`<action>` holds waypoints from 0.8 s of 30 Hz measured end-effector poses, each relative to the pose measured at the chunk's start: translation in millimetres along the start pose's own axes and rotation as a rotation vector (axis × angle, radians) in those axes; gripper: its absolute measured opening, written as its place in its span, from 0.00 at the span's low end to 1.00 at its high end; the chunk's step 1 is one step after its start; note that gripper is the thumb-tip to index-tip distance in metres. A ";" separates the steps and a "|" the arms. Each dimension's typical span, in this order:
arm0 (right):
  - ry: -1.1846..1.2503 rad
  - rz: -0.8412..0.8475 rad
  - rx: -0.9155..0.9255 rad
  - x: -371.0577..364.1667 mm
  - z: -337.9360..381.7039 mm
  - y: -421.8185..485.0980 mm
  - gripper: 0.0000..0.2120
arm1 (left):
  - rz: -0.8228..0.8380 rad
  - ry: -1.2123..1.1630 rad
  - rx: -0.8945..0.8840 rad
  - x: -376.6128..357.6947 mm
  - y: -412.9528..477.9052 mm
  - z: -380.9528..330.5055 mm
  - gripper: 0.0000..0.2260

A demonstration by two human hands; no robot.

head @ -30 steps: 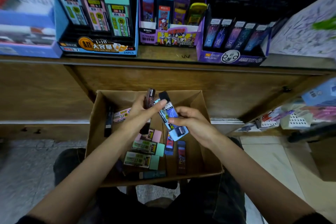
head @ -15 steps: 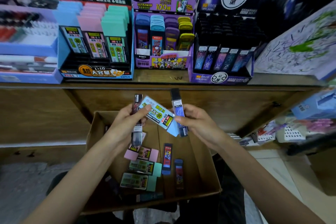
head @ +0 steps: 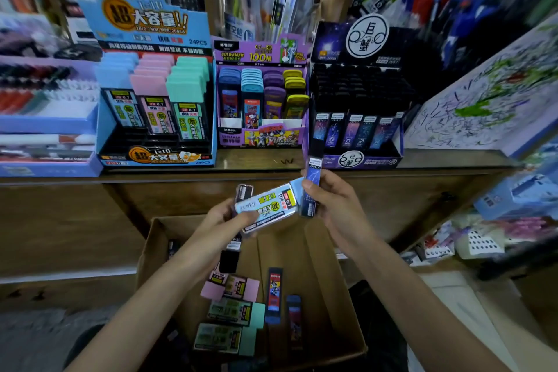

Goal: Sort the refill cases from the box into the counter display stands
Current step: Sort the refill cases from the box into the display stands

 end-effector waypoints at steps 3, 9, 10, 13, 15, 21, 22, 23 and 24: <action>-0.068 0.054 0.046 -6.1 10.1 -0.4 0.07 | 0.183 0.081 0.089 -6.5 0.0 -3.4 0.10; -0.125 0.137 0.086 -17.5 19.3 -6.1 0.08 | 0.439 0.070 0.140 -30.5 -1.7 -7.9 0.13; -0.120 0.137 0.091 -18.8 19.9 -6.9 0.08 | 0.413 0.042 0.131 -33.7 -0.6 -7.7 0.13; -0.083 0.097 0.116 -21.3 20.8 -9.3 0.09 | 0.281 -0.102 0.065 -45.2 3.3 -8.9 0.09; -0.046 0.089 0.104 -25.4 17.6 -12.0 0.13 | 0.211 -0.139 -0.035 -50.7 4.7 -9.9 0.12; 0.213 0.117 -0.032 -32.2 11.0 -17.9 0.27 | 0.185 -0.039 -0.181 -59.9 6.8 -11.5 0.17; 0.222 0.120 -0.064 -30.6 11.7 -18.1 0.27 | 0.191 -0.037 -0.181 -60.0 6.9 -11.6 0.16; 0.220 0.133 -0.098 -29.3 13.0 -18.7 0.27 | 0.206 -0.031 -0.177 -59.7 7.8 -11.4 0.16; 0.203 0.151 -0.122 -27.8 15.4 -18.9 0.26 | 0.227 -0.021 -0.168 -59.2 8.1 -12.0 0.16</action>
Point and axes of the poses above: each hand's wrist, its own y-axis towards the middle knuckle, its own x-axis out of the back of the hand, z = x × y, the point moved 3 cm from there along y, towards the middle knuckle
